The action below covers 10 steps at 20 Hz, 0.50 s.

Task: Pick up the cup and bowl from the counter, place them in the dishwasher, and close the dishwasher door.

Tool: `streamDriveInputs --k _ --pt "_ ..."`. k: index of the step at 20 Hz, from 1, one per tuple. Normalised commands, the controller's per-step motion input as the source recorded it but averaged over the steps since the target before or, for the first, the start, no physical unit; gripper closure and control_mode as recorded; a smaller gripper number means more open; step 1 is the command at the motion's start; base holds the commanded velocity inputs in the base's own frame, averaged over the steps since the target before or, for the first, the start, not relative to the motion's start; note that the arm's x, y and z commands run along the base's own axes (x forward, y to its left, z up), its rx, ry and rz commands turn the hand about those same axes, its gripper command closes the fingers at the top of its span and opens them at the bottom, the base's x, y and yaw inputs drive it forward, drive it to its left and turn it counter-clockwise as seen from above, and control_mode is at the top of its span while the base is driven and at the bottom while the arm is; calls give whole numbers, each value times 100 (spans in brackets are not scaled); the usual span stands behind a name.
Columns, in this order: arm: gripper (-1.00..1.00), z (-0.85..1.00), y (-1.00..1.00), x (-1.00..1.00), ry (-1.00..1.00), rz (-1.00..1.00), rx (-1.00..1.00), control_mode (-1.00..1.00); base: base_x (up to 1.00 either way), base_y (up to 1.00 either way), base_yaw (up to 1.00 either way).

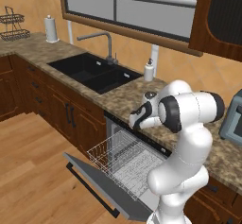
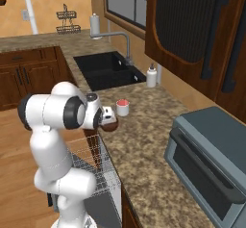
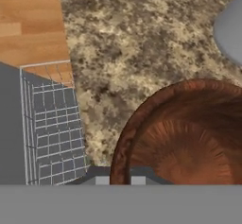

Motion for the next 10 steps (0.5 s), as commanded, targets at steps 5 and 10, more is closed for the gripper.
streamDriveInputs --k 5,10 --pt "100 38 74 -64 0 0 14 -100 0 0 0" --pt "100 27 96 -46 9 0 16 -100 0 0 0"
